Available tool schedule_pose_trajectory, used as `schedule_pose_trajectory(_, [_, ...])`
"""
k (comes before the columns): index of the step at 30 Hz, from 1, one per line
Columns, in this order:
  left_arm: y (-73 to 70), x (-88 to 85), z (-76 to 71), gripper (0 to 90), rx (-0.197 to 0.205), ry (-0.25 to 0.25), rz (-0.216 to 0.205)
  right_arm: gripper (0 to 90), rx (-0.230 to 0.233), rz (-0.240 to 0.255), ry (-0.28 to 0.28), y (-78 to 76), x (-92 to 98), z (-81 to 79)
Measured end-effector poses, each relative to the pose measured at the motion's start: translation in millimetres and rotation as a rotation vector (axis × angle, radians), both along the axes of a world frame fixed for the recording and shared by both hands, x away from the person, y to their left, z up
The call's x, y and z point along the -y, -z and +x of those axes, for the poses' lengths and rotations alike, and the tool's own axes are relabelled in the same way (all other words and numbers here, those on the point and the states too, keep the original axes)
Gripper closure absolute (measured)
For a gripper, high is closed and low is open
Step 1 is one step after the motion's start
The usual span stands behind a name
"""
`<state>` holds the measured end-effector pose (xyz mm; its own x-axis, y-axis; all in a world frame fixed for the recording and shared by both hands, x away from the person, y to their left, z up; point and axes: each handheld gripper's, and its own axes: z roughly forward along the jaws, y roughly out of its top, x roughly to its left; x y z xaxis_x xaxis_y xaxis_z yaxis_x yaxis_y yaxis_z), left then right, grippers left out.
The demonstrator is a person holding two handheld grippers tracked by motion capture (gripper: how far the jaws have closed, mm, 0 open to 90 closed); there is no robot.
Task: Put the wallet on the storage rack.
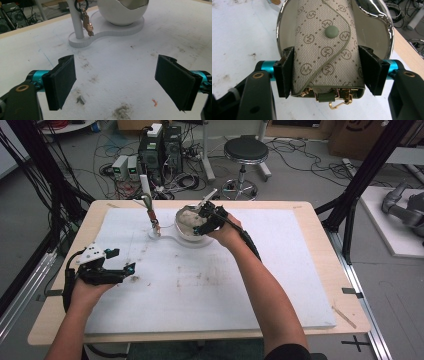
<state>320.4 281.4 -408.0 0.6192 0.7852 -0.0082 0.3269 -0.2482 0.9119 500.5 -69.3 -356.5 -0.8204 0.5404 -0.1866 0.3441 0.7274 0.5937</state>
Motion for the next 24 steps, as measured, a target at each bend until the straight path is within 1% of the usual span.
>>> schedule_pose_trajectory(3, [0.1,0.1,0.0,17.0,-0.001,0.000,0.000,35.0,0.004,-0.006,0.002,0.1,-1.3,0.6])
schedule_pose_trajectory(4, [0.2,0.0,-0.1,17.0,-0.001,0.001,0.003,34.6,0.012,-0.009,0.015,1.0,-2.9,0.9])
schedule_pose_trajectory(7, [0.1,-0.1,-0.3,17.0,-0.001,0.001,0.004,33.9,0.021,-0.010,0.023,1.6,-3.9,1.1])
schedule_pose_trajectory(9, [0.1,-0.1,-0.6,17.0,0.000,-0.002,0.004,33.0,0.026,-0.002,0.033,2.4,-5.6,0.2])
schedule_pose_trajectory(10, [0.1,-0.6,-0.7,17.0,0.000,-0.003,0.005,32.7,0.032,-0.007,0.033,2.1,-6.0,0.0])
schedule_pose_trajectory(12, [0.2,-1.2,-0.9,17.0,-0.001,-0.007,0.001,30.0,0.041,-0.012,0.039,1.9,-6.3,-0.7])
schedule_pose_trajectory(13, [0.2,-1.8,-0.9,17.0,0.000,-0.007,0.002,27.6,0.042,-0.015,0.044,1.7,-6.0,-0.8])
schedule_pose_trajectory(14, [0.1,-2.4,-1.1,17.0,0.002,-0.007,0.000,23.3,0.040,-0.010,0.062,1.2,-4.3,-1.1])
schedule_pose_trajectory(15, [0.1,-2.4,-1.1,17.0,0.002,-0.007,0.000,23.3,0.040,-0.010,0.062,1.2,-4.3,-1.1])
schedule_pose_trajectory(16, [0.0,-2.5,-1.4,17.0,0.002,-0.010,-0.001,21.3,0.037,-0.011,0.063,0.3,-2.5,-1.0])
schedule_pose_trajectory(17, [-0.1,-2.6,-1.6,17.0,0.001,-0.009,-0.001,20.8,0.034,-0.004,0.068,-0.6,-0.7,-1.2])
schedule_pose_trajectory(18, [-0.3,-2.5,-1.6,17.0,0.003,-0.008,0.001,20.7,0.029,0.016,0.068,-3.3,4.2,-3.0])
schedule_pose_trajectory(19, [-0.3,-2.5,-1.6,17.0,0.003,-0.008,0.001,20.7,0.029,0.016,0.068,-3.3,4.2,-3.0])
schedule_pose_trajectory(20, [-0.4,-2.2,-1.6,17.1,0.002,-0.008,-0.001,20.5,0.033,0.033,0.068,-6.5,9.6,-6.5])
schedule_pose_trajectory(21, [-0.4,-1.9,-1.6,17.1,0.003,-0.007,-0.001,20.5,0.033,0.033,0.068,-6.5,9.6,-6.5])
schedule_pose_trajectory(22, [-0.6,-1.8,-1.5,17.0,0.004,-0.005,0.003,20.5,0.037,0.044,0.066,-9.1,15.7,-10.5])
schedule_pose_trajectory(23, [-0.6,-1.6,-1.4,17.0,0.002,-0.003,0.006,20.5,0.037,0.044,0.066,-9.1,15.7,-10.5])
schedule_pose_trajectory(24, [-0.4,-0.8,-1.2,17.0,0.004,-0.005,0.008,20.5,0.041,0.060,0.062,-11.9,22.8,-15.3])
